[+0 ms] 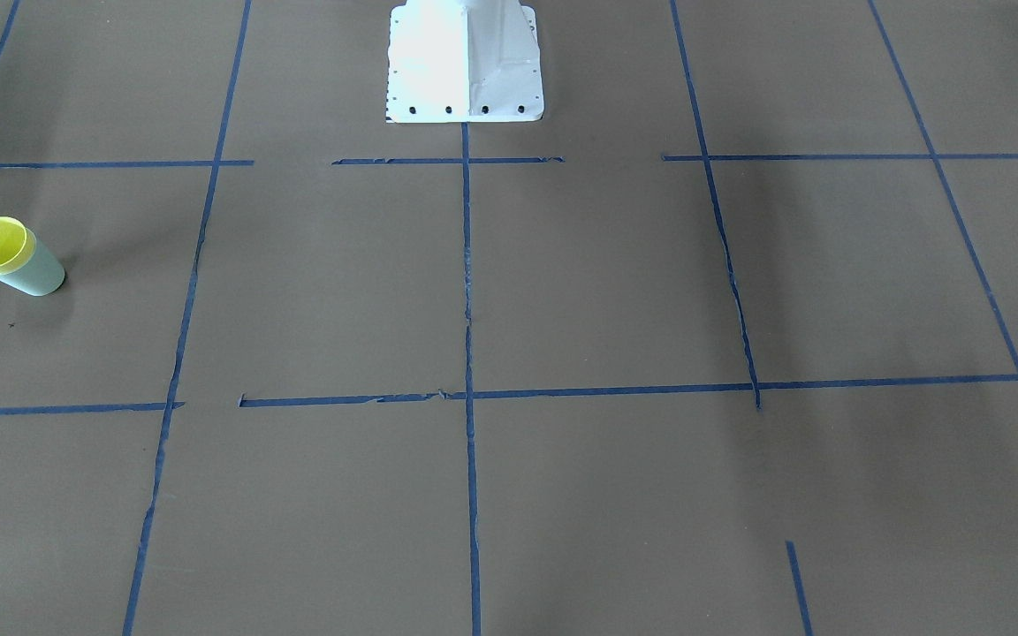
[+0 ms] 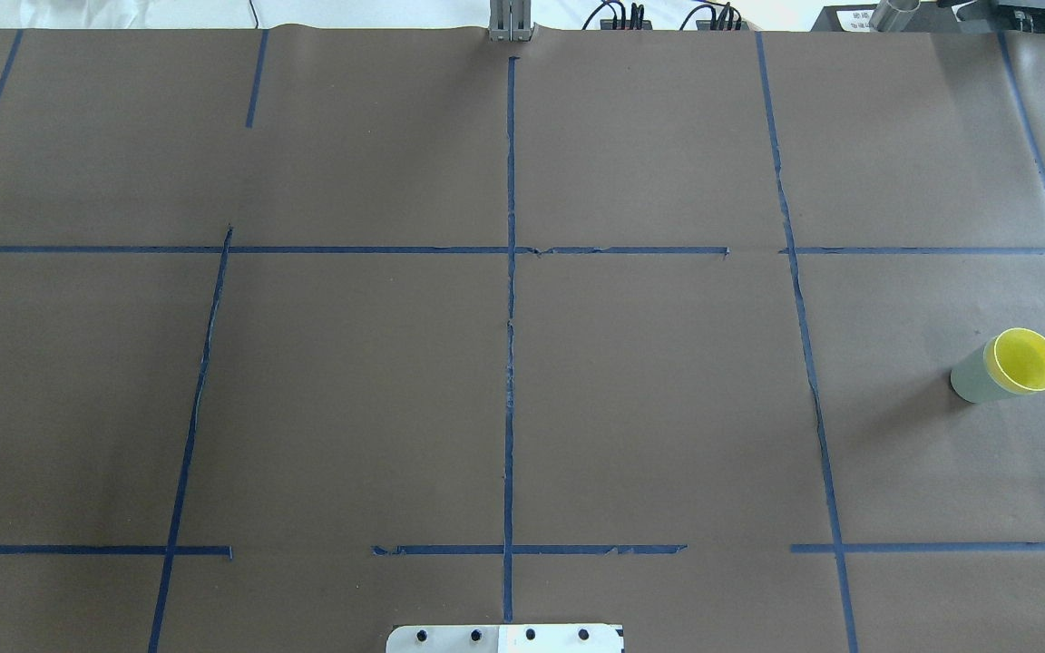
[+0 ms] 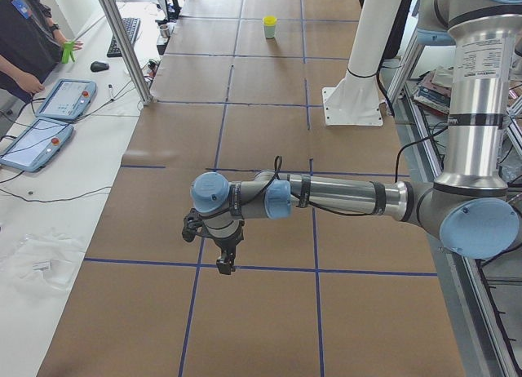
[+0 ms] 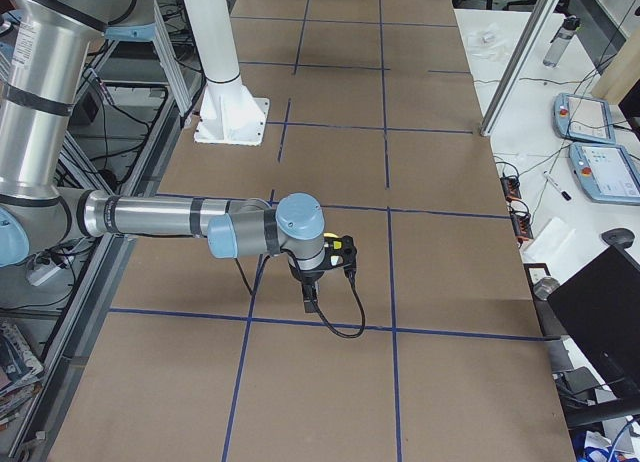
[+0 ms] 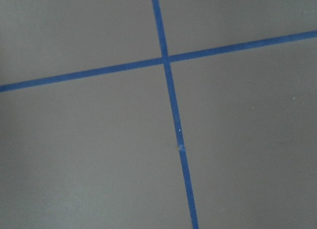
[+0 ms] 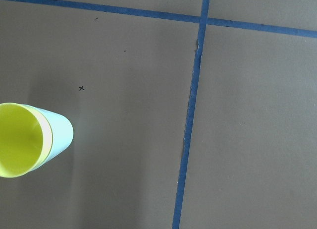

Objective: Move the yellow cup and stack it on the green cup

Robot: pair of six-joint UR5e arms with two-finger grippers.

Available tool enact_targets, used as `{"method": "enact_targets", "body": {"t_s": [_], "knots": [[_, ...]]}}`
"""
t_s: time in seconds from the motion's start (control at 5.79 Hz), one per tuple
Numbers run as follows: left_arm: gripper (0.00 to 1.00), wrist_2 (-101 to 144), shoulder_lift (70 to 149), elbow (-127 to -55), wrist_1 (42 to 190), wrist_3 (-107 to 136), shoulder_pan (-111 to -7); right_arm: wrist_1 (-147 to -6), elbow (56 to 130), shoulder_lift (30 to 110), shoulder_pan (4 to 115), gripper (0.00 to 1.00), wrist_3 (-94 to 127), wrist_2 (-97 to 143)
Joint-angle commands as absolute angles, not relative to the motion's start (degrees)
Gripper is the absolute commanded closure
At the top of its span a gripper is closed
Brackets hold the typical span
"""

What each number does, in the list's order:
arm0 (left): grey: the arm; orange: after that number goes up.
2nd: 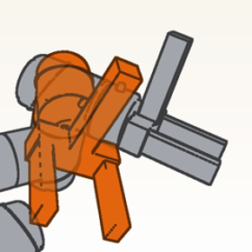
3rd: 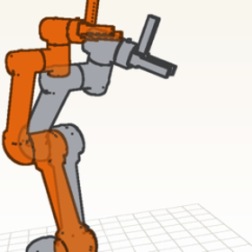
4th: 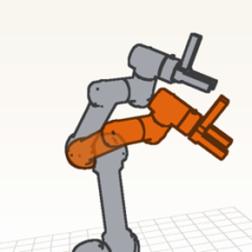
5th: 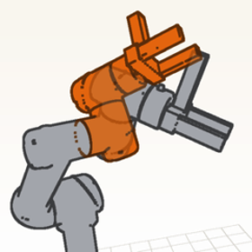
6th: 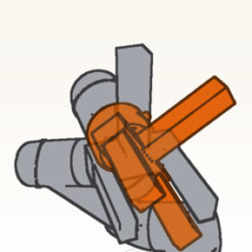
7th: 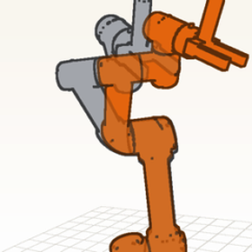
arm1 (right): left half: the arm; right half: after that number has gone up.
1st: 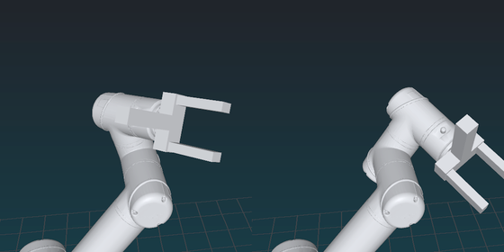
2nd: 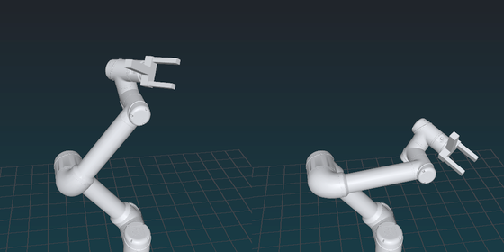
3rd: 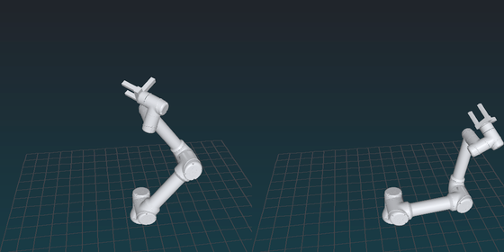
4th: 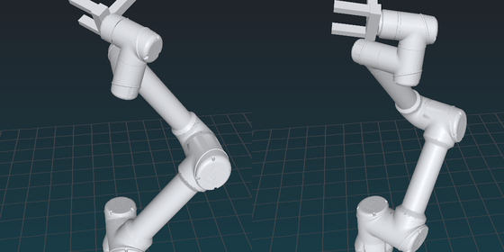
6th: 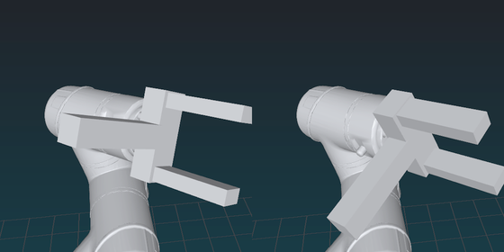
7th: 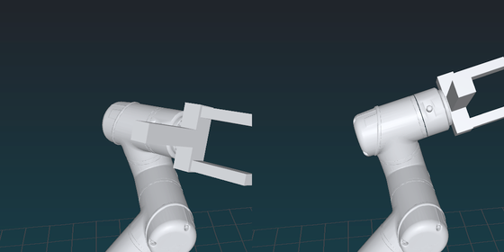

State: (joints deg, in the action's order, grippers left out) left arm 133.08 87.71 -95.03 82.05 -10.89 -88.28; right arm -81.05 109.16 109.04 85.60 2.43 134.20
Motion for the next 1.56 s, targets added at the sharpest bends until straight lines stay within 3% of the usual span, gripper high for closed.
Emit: {"method": "enact_targets", "body": {"t_s": [0.0,1.38], "knots": [[0.0,132.89,86.75,-95.54,82.0,-10.72,-88.42,-81.73,110.29,106.54,85.61,0.0,5.51,134.47],[0.0,132.63,86.48,-95.36,82.09,-10.99,-88.42,-85.78,109.86,105.82,85.17,0.0,5.54,134.38]]}}
